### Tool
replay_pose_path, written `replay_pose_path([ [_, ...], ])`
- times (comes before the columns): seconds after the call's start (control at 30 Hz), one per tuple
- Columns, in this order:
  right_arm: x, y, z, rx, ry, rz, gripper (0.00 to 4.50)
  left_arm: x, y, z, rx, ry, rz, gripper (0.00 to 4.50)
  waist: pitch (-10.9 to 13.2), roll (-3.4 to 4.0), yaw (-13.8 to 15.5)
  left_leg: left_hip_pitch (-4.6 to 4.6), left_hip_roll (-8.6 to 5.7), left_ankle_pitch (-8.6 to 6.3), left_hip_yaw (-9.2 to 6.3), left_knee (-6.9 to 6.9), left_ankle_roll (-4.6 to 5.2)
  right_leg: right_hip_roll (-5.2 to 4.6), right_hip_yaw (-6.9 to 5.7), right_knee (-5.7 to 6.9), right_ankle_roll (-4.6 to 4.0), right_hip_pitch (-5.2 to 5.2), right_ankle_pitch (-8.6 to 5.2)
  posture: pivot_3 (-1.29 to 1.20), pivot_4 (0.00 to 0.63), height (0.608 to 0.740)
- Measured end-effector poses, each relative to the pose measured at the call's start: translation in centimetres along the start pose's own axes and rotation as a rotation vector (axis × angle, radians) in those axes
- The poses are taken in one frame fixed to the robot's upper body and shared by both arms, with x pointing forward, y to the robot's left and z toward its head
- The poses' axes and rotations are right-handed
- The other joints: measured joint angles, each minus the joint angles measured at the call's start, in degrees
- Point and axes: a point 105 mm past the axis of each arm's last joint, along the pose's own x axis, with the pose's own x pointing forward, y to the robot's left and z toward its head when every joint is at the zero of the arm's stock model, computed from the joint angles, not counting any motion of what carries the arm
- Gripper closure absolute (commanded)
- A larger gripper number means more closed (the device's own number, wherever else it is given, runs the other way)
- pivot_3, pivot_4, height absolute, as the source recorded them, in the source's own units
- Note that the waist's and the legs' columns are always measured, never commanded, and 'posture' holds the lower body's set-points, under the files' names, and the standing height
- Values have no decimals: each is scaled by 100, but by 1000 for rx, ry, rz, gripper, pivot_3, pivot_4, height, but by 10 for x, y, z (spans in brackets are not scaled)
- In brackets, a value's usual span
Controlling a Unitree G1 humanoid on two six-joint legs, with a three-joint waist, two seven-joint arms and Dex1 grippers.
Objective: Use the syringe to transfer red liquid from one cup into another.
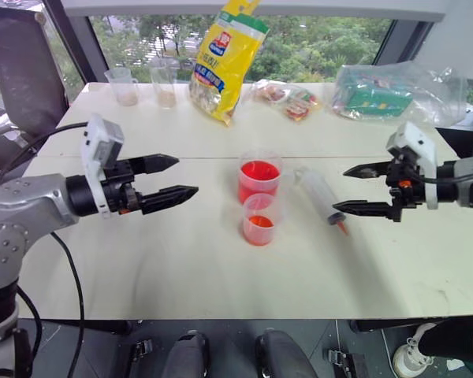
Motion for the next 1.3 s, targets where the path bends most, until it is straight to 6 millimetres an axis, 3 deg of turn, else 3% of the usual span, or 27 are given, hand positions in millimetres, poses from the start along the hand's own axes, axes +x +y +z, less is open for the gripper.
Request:
replay_pose_path([
  [0.33,1,-3,-1,-9,2,-31,48,1,2,5,16,-13,-10,0,0,0,-3,0,0,0,0,0,0,0,0,0,0,0,0,0,150,740],
  [0.73,20,-16,0,3,35,-78,48,1,2,8,27,-17,-2,0,0,0,-24,1,0,0,0,2,0,0,1,2,0,0,0,0,150,740],
  [0.83,31,-35,14,86,31,-145,48,2,2,9,33,-21,2,0,0,0,-46,4,1,1,3,4,-1,1,4,9,-1,-2,0,0,150,740],
  [0.97,51,-53,18,219,98,-201,48,4,4,9,32,-21,10,0,0,0,-25,0,0,1,1,3,-1,1,2,7,-1,-5,0,0,150,740],
  [1.1,75,-64,4,383,251,-259,48,11,1,9,32,-31,-12,0,0,0,-10,-13,-2,1,4,2,-1,-2,3,7,-1,-20,0,0,150,740],
  [1.3,87,-65,-17,510,442,-296,48,13,2,9,28,-43,8,0,0,0,-18,-25,-1,0,6,-1,0,-3,3,7,-1,-36,0,0,150,740],
])
